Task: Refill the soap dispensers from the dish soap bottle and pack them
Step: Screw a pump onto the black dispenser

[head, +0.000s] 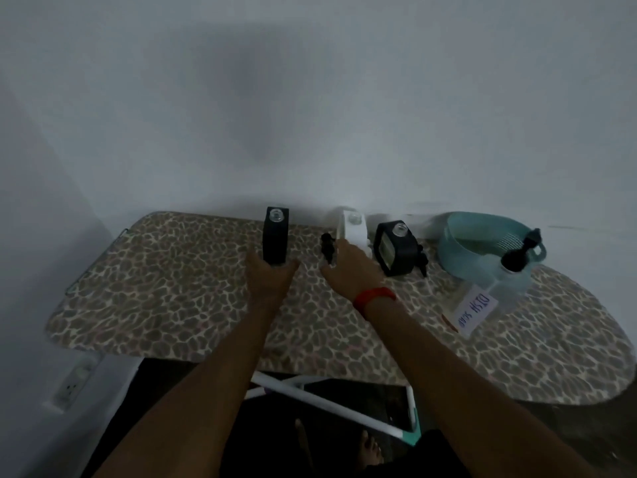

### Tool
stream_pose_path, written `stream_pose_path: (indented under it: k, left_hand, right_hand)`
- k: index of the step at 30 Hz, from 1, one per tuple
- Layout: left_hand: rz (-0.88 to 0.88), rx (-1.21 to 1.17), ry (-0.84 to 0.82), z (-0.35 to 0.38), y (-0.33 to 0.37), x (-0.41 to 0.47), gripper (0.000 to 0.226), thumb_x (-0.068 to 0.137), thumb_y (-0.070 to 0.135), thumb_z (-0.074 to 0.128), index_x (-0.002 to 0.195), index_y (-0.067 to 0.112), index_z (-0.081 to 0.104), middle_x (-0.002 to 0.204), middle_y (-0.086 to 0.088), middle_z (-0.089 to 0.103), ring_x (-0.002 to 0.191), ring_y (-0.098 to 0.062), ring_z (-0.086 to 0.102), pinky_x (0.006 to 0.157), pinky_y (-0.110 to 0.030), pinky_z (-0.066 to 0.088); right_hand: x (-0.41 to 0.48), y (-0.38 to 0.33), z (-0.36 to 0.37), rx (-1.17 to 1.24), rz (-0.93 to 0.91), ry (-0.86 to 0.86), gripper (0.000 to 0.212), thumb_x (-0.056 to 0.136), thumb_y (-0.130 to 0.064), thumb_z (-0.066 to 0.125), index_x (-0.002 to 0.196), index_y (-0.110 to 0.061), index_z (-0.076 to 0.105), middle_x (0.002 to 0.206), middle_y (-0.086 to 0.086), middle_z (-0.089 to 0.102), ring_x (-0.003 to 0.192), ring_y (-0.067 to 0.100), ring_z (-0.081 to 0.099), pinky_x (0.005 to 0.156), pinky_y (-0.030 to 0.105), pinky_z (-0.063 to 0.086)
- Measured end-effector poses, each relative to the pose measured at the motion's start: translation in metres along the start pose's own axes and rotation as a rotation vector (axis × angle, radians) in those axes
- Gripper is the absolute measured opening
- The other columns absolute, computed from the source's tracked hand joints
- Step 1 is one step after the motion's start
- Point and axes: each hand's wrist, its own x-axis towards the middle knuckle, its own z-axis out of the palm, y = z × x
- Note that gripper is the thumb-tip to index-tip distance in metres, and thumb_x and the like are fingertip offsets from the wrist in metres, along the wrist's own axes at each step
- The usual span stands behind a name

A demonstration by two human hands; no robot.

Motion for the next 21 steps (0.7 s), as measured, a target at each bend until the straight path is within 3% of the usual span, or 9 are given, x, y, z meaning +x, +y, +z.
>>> stream_pose_path:
  k: [2,4,6,8,12,17,21]
  left_hand:
    - [0.033,0.01,0.021,0.008,0.001,0.011,0.103,0.066,0.05,0.084,0.145,0.007,0.033,0.137,-0.015,0.05,0.122,-0.031,0.053,0.099,-0.044,0.049]
    - [0.067,0.013,0.065,0.014,0.003,0.017,0.09,0.07,0.05,0.082,0.139,0.009,0.043,0.129,-0.014,0.057,0.115,-0.03,0.059,0.092,-0.044,0.053]
    - [0.087,-0.002,0.101,0.016,0.005,0.022,0.076,0.075,0.042,0.081,0.135,0.008,0.05,0.126,-0.015,0.061,0.111,-0.031,0.061,0.091,-0.046,0.053]
    - [0.095,-0.012,0.1,0.013,0.003,0.028,0.064,0.079,0.031,0.08,0.132,0.007,0.055,0.123,-0.017,0.063,0.108,-0.033,0.063,0.091,-0.048,0.053]
    - [0.13,0.018,-0.033,-0.005,-0.01,0.042,0.058,0.079,0.027,0.08,0.129,0.007,0.059,0.123,-0.016,0.065,0.108,-0.032,0.063,0.087,-0.035,0.051]
    - [0.163,-0.031,-0.226,-0.037,-0.016,0.048,0.059,0.079,0.021,0.081,0.131,0.01,0.057,0.117,0.002,0.062,0.1,-0.014,0.059,0.079,-0.018,0.049]
    - [0.161,-0.084,-0.212,-0.04,-0.019,0.048,0.066,0.078,0.013,0.08,0.137,0.013,0.051,0.127,0.001,0.06,0.11,-0.015,0.059,0.094,-0.037,0.052]
  right_hand:
    - [0.032,-0.008,0.008,-0.075,0.014,-0.018,0.021,0.093,-0.021,0.058,0.108,-0.006,0.058,0.109,0.015,0.065,0.099,0.032,0.064,0.071,0.028,0.038]
    - [0.06,-0.015,0.017,-0.152,0.01,-0.059,0.016,0.095,-0.015,0.052,0.104,-0.004,0.061,0.107,0.016,0.067,0.098,0.033,0.066,0.071,0.032,0.046]
    - [0.081,-0.021,0.023,-0.282,-0.027,-0.12,0.024,0.097,-0.011,0.048,0.113,-0.003,0.064,0.115,0.016,0.066,0.106,0.033,0.066,0.083,0.038,0.053]
    - [0.094,-0.025,0.028,-0.424,-0.044,-0.152,0.027,0.1,-0.009,0.044,0.118,-0.003,0.063,0.121,0.015,0.066,0.111,0.031,0.064,0.095,0.04,0.049]
    - [0.112,-0.025,0.034,-0.633,-0.064,-0.219,0.03,0.103,-0.015,0.043,0.124,-0.007,0.063,0.126,0.013,0.066,0.115,0.029,0.063,0.102,0.04,0.046]
    - [0.12,-0.034,0.039,-0.663,-0.036,-0.282,0.031,0.102,-0.017,0.046,0.126,-0.007,0.062,0.128,0.012,0.064,0.116,0.028,0.063,0.099,0.039,0.05]
    - [0.118,-0.037,0.04,-0.676,-0.028,-0.253,0.03,0.101,-0.017,0.046,0.125,-0.008,0.063,0.126,0.012,0.065,0.114,0.029,0.064,0.098,0.04,0.051]
